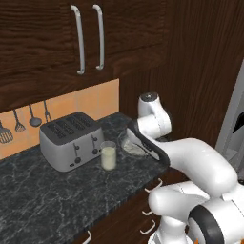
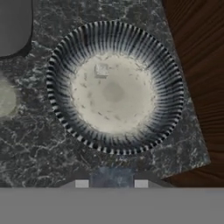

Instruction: Grab a lemon wedge from the fridge and one ice cube from the ice bowl, and put them in the glass of lemonade.

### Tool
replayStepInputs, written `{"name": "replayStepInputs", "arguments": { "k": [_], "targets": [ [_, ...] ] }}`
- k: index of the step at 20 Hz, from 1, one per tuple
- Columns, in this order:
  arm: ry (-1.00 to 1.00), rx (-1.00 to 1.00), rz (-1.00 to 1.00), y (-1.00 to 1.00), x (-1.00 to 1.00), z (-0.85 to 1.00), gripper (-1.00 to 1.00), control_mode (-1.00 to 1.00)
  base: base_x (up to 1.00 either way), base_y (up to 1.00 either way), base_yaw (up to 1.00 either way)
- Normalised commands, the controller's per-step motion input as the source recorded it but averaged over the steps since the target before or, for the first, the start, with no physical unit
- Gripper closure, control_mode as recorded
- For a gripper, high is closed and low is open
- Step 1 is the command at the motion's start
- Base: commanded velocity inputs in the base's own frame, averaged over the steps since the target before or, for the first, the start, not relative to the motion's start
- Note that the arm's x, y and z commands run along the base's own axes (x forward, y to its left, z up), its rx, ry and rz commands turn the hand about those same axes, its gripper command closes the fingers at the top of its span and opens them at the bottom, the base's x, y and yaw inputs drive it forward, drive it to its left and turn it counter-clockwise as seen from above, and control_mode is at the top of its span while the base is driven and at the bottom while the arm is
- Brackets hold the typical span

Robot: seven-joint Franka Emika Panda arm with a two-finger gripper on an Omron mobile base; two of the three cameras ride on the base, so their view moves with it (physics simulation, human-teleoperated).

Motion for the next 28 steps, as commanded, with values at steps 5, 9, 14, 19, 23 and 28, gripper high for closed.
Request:
{"name": "replayStepInputs", "arguments": {
  "k": [5,9,14,19,23,28],
  "targets": [
    [-0.21,0.0,0.0,0.61,-0.28,0.54,1.0,-1.0,0.0,0.0,0.0],
    [-0.07,0.0,0.0,0.73,-0.02,0.31,1.0,-1.0,0.0,0.0,0.0],
    [0.0,0.0,0.03,0.7,0.08,0.0,1.0,-1.0,0.0,0.0,0.0],
    [0.0,0.0,0.01,0.68,0.32,0.0,1.0,-1.0,0.0,0.0,0.0],
    [0.0,-0.04,0.03,0.4,0.44,-0.19,1.0,-1.0,0.0,0.0,0.0],
    [0.0,-0.04,0.04,0.15,0.4,-0.39,1.0,-1.0,0.0,0.0,0.0]
  ]
}}
